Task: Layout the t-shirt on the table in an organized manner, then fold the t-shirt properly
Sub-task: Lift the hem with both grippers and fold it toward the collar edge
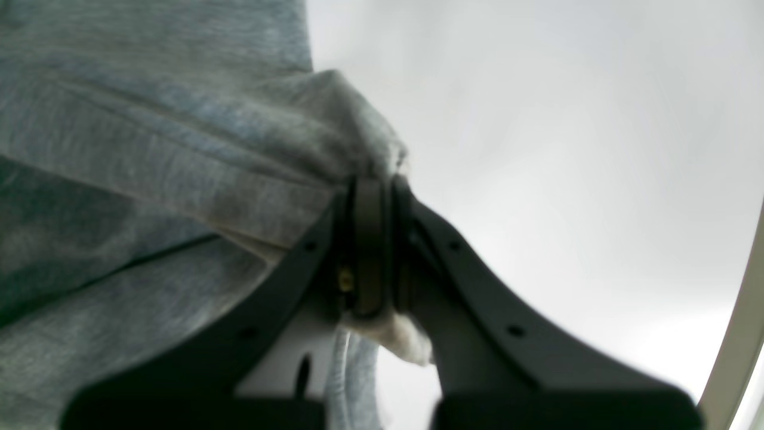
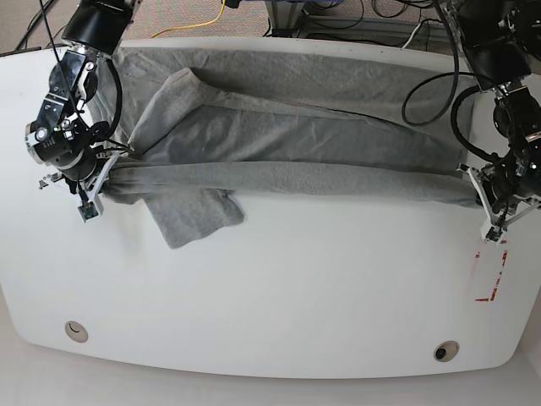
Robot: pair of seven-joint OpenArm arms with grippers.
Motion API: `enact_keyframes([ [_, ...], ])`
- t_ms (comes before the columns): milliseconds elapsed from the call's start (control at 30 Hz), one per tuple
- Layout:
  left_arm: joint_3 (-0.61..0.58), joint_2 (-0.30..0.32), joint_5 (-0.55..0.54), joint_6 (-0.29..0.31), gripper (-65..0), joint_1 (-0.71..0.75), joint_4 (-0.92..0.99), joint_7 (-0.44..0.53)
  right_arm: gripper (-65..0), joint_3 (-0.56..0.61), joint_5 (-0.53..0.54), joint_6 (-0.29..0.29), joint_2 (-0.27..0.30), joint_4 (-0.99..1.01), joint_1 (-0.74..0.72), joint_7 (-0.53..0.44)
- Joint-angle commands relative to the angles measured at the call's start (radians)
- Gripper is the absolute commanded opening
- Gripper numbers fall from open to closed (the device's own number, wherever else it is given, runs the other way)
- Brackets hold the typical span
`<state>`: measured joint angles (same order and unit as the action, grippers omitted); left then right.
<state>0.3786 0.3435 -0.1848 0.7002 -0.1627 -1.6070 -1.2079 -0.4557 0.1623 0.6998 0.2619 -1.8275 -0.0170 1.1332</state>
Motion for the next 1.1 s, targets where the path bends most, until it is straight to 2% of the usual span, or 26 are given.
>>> enact_keyframes([
  [0,0.004,0.021,-0.002,-0.002,-62.9,-0.004,-0.034,0.010,-65.0,-0.024,0.007,-0.002,0.001,-0.059,0.004,-0.008],
  [200,0.006,0.021,-0.002,-0.002,-62.9,0.042,-0.060,0.010,-65.0,-0.036,0.009,-0.002,0.000,-0.102,0.032,0.034],
  [500,0.006,0.025,0.000,-0.002,-62.9,0.102,-0.109,0.009,-65.0,-0.038,0.009,-0.002,0.007,-0.117,0.071,0.040],
  [800,0.026,0.047,-0.002,-0.002,-62.9,0.116,-0.120,-0.068,-65.0,-0.084,0.009,-0.002,0.001,-0.153,0.110,0.041],
  [1067,0.066,0.049,0.001,-0.002,-62.8,0.119,-0.120,-0.079,-65.0,-0.085,0.009,-0.002,0.007,-0.153,0.134,0.061],
])
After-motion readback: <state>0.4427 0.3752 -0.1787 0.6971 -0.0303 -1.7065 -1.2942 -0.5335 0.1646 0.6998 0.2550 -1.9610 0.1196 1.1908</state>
